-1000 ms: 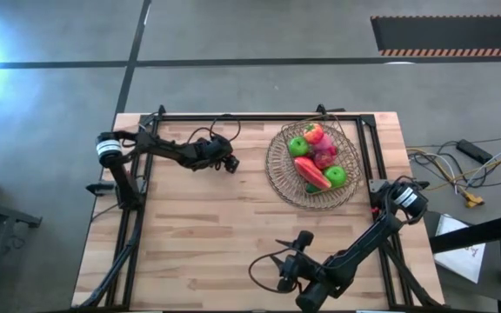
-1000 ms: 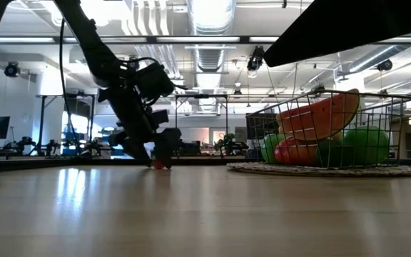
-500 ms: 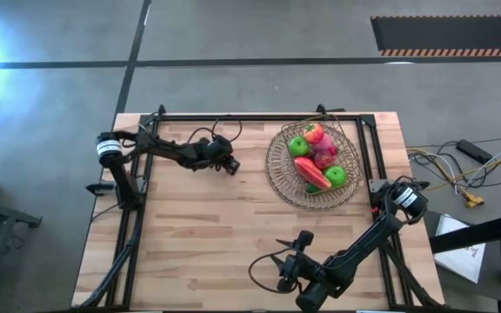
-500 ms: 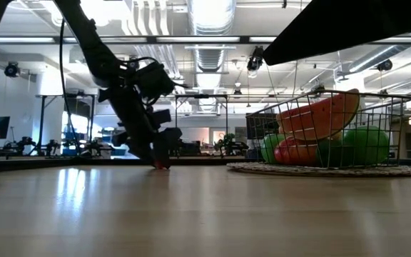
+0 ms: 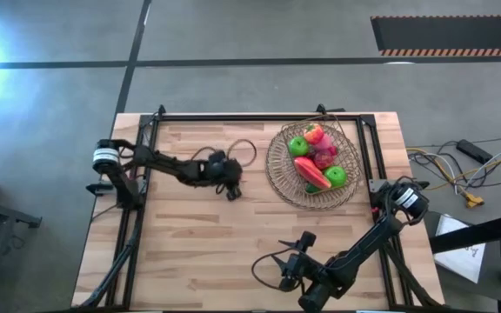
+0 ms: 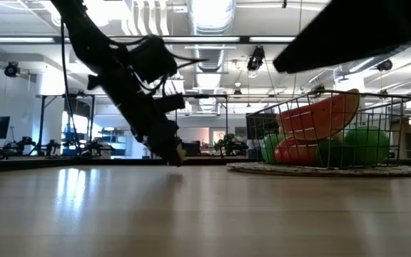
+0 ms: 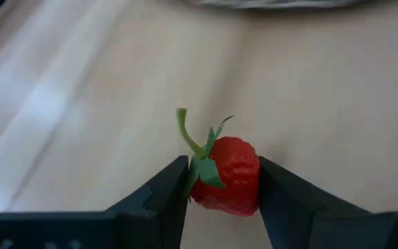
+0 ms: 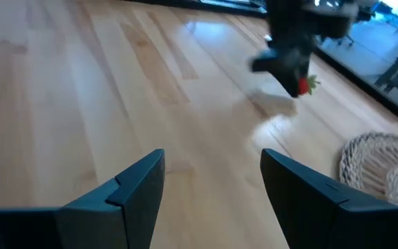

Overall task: Build produce basket
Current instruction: Put the strawberry into the gold wire basket

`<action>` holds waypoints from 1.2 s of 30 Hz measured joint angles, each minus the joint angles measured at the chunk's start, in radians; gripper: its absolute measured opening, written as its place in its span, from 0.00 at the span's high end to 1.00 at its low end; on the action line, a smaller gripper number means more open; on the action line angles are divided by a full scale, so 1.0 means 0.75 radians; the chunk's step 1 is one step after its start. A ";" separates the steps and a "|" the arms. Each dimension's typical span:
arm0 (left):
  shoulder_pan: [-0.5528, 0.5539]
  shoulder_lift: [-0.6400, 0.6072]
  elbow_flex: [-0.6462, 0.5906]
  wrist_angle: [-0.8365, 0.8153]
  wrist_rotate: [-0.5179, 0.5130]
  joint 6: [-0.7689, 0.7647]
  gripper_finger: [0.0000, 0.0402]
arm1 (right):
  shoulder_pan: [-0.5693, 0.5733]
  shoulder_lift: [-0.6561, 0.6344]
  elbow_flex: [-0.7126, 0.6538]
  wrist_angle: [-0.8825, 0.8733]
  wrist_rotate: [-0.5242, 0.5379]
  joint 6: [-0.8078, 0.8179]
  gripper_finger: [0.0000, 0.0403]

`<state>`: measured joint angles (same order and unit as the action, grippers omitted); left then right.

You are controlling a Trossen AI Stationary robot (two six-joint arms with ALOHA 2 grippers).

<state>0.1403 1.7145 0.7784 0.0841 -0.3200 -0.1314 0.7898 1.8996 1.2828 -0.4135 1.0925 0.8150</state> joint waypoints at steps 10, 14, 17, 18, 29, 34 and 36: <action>-0.401 -0.001 0.004 0.186 0.009 0.251 0.66 | 0.000 0.001 -0.271 0.284 0.079 0.224 0.43; -0.511 -0.001 0.004 0.339 0.009 0.268 0.66 | -0.001 0.001 -0.392 0.698 0.199 0.054 0.43; -0.573 -0.001 0.004 0.439 0.067 0.328 0.66 | -0.009 0.001 -0.442 0.950 0.220 -0.100 0.43; -0.592 -0.001 0.004 0.469 0.081 0.354 0.66 | -0.015 0.001 -0.450 1.028 0.220 -0.150 0.43; -0.710 -0.001 0.009 0.625 0.103 0.539 0.66 | -0.114 0.001 -0.354 1.226 0.095 -0.452 0.45; -0.721 0.000 0.009 0.627 0.107 0.539 0.66 | -0.146 0.001 -0.266 1.228 0.033 -0.609 0.51; -0.726 0.000 0.009 0.632 0.107 0.539 0.66 | -0.155 0.001 -0.245 1.223 0.033 -0.646 0.54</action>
<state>-0.4045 1.7142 0.7849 0.5581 -0.2394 0.2729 0.6734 1.9003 1.0989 0.5040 1.1173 0.3304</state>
